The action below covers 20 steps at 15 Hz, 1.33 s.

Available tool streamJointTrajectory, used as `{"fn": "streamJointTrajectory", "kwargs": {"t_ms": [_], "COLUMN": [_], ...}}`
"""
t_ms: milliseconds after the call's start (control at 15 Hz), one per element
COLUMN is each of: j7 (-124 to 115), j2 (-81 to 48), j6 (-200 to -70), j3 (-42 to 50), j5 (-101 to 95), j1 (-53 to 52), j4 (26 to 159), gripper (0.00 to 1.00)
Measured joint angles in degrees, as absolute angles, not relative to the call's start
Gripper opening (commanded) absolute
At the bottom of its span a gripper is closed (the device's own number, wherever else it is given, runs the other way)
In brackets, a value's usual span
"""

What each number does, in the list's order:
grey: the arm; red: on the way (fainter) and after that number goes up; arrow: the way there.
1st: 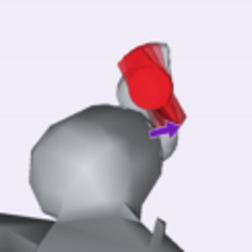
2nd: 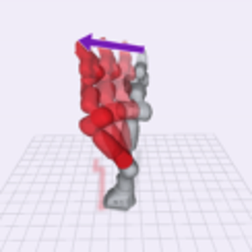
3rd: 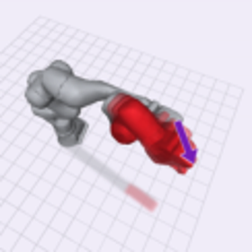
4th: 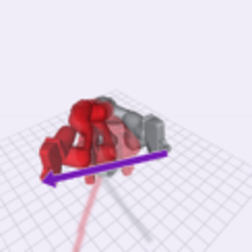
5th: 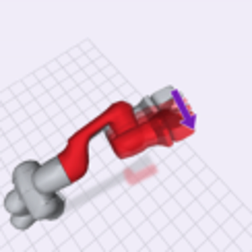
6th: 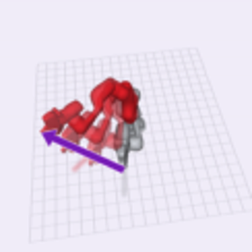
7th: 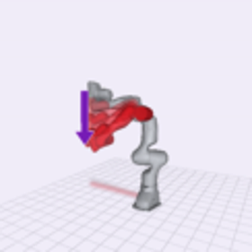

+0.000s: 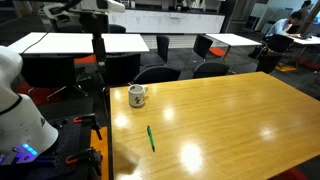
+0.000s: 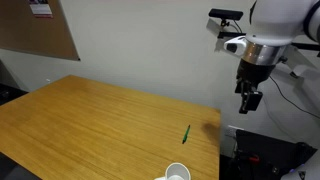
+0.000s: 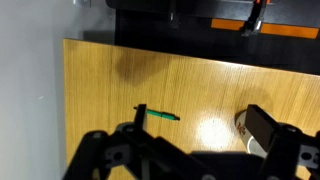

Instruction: Slide the white mug to the right

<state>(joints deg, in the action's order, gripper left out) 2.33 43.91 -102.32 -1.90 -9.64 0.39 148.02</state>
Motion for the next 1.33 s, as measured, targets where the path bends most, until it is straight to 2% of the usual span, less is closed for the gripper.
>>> {"fn": "streamJointTrajectory", "kwargs": {"t_ms": [600,1333], "j7": [2.25,0.86], "j2": [43.90,40.19], "j6": [-104.08,-136.42], "j3": [-1.93,-2.60], "j5": [-9.91,-5.76], "j1": [0.19,-4.01], "j4": [148.12,157.88], "gripper": [1.00,1.00]}}
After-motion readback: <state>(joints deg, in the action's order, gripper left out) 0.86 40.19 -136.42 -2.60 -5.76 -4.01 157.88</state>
